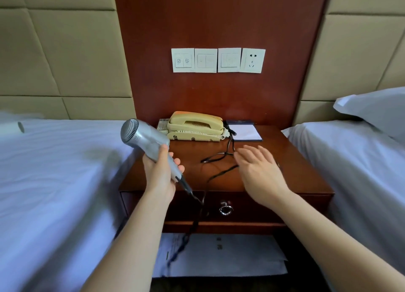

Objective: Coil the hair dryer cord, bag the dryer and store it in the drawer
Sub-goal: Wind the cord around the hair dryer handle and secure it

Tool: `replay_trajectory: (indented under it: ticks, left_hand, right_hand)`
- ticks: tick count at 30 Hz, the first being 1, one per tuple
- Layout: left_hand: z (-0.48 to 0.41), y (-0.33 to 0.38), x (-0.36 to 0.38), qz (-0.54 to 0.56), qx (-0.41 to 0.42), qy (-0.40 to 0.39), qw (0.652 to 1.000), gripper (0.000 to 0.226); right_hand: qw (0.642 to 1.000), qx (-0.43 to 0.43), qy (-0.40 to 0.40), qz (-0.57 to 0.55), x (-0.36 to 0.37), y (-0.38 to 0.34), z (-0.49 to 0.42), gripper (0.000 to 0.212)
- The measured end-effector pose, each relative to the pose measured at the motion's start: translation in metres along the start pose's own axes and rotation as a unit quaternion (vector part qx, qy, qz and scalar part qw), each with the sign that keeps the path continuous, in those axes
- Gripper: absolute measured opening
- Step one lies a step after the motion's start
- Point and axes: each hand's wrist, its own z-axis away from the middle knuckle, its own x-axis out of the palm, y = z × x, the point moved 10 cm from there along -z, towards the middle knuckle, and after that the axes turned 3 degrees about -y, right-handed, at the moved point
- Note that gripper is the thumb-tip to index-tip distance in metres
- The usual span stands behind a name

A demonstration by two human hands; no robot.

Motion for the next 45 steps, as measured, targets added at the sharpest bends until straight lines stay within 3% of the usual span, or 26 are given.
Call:
replay_trajectory:
  ticks: [3,6,8,11,13,19,23,27,32,42,45]
  left_hand:
    - [0.004,0.001,0.012,0.019,0.008,-0.006,1.0,0.014]
    - [0.006,0.001,0.02,0.049,0.013,-0.01,0.999,0.016]
    - [0.007,0.001,0.023,0.074,0.009,-0.015,0.997,0.018]
    - [0.009,0.0,0.026,0.123,-0.005,-0.013,0.992,0.018]
    - [0.007,0.002,0.023,0.129,-0.008,-0.005,0.992,0.015]
    - [-0.007,0.019,0.009,0.014,0.022,-0.014,1.0,0.016]
    - [-0.007,0.025,0.013,-0.063,0.043,-0.037,0.996,0.013]
    - [-0.013,0.036,0.001,-0.095,0.061,-0.01,0.994,0.015]
    - [-0.015,0.055,-0.014,-0.169,0.097,-0.014,0.981,0.011]
    - [-0.005,0.046,-0.003,-0.318,0.072,-0.124,0.937,0.022]
    - [-0.002,0.045,0.001,-0.381,0.077,-0.142,0.91,0.026]
  right_hand:
    - [0.984,-0.081,-0.027,-0.156,-0.011,-0.053,-0.001,0.037]
    - [0.95,-0.088,-0.104,-0.281,-0.008,-0.081,0.001,0.033]
    - [0.903,-0.049,-0.153,-0.398,-0.004,-0.085,0.002,0.032]
    - [0.785,0.034,-0.232,-0.574,0.005,-0.084,0.003,0.037]
    - [0.756,0.044,-0.25,-0.603,0.007,-0.081,0.003,0.036]
    - [0.765,0.031,-0.33,-0.553,0.02,-0.066,0.007,0.035]
    - [0.745,0.026,-0.376,-0.55,0.027,-0.061,0.01,0.034]
    - [0.721,0.035,-0.402,-0.563,0.029,-0.046,0.016,0.031]
    - [0.78,0.044,-0.378,-0.497,0.022,-0.013,0.018,0.035]
    - [0.834,0.054,-0.414,-0.361,0.03,0.01,0.03,0.043]
    - [0.87,0.056,-0.393,-0.291,0.032,0.015,0.026,0.05]
